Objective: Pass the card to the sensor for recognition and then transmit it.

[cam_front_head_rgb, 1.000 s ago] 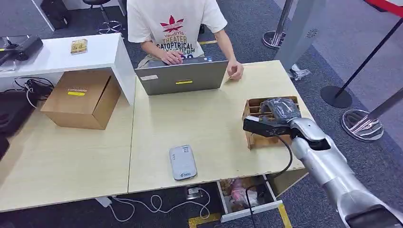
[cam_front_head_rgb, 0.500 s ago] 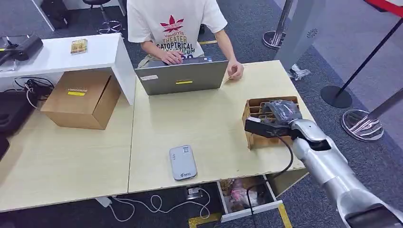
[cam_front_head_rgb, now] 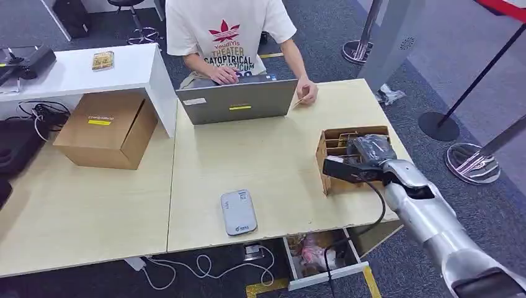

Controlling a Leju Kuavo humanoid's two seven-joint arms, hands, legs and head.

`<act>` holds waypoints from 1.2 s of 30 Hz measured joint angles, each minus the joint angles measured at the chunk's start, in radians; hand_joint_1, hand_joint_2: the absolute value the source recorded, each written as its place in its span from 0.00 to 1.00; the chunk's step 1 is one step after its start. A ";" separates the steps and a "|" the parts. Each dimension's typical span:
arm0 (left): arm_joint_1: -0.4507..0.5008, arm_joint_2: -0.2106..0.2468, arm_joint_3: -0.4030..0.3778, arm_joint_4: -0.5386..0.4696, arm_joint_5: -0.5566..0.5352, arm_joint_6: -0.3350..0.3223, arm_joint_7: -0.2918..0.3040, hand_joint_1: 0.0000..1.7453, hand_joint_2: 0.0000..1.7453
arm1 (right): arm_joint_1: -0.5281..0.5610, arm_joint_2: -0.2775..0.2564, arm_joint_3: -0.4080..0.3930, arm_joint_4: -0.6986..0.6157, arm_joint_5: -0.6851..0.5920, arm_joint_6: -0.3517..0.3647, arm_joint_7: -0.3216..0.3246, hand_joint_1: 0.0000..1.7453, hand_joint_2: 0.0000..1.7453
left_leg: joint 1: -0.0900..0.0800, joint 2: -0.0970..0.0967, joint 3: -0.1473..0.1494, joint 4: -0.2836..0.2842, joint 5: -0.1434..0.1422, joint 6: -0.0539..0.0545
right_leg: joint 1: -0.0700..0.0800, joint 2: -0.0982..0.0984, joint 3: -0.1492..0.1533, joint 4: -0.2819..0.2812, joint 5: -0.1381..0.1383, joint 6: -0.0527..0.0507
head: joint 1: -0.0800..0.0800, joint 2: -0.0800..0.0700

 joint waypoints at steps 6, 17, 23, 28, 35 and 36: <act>0.000 0.002 0.000 0.000 -0.002 0.000 0.000 0.00 0.00 | 0.000 -0.005 -0.002 0.007 -0.002 -0.003 -0.003 0.82 1.00 | 0.000 0.000 0.000 0.000 0.000 0.000 | 0.000 0.000 0.000 0.000 0.000 0.000 | 0.000 0.000; 0.000 0.003 0.000 0.000 -0.005 0.000 0.000 0.00 0.00 | 0.000 -0.014 -0.005 0.012 -0.010 -0.008 -0.006 0.87 1.00 | 0.000 0.000 0.000 0.000 0.000 0.000 | 0.000 0.000 0.000 0.000 0.000 0.000 | 0.000 0.000; 0.000 0.003 0.000 0.000 -0.006 -0.003 -0.002 0.00 0.00 | -0.005 -0.016 -0.006 0.012 -0.010 -0.008 -0.012 0.88 1.00 | 0.000 0.000 0.000 0.000 0.000 0.000 | 0.000 0.000 0.000 0.000 0.000 0.000 | 0.000 0.000; -0.001 0.003 0.000 0.000 -0.007 -0.008 -0.006 0.00 0.00 | -0.013 -0.016 -0.006 0.010 -0.009 -0.009 -0.015 0.86 1.00 | 0.000 0.000 0.000 0.000 0.000 0.000 | 0.000 0.000 0.000 0.000 0.000 0.000 | 0.000 0.000; -0.003 0.002 0.000 0.000 -0.007 -0.008 -0.005 0.00 0.00 | -0.038 -0.016 -0.006 -0.004 -0.003 -0.009 -0.016 0.87 1.00 | 0.000 0.000 -0.001 0.000 0.000 0.000 | 0.000 0.000 0.000 0.000 0.000 0.000 | 0.000 0.000; -0.003 0.001 0.000 0.000 -0.005 -0.008 -0.002 0.00 0.00 | -0.044 -0.015 -0.005 -0.007 0.000 -0.009 -0.016 0.87 1.00 | 0.000 0.000 -0.001 0.000 0.000 0.000 | 0.000 0.000 0.000 0.000 0.000 0.000 | 0.000 0.000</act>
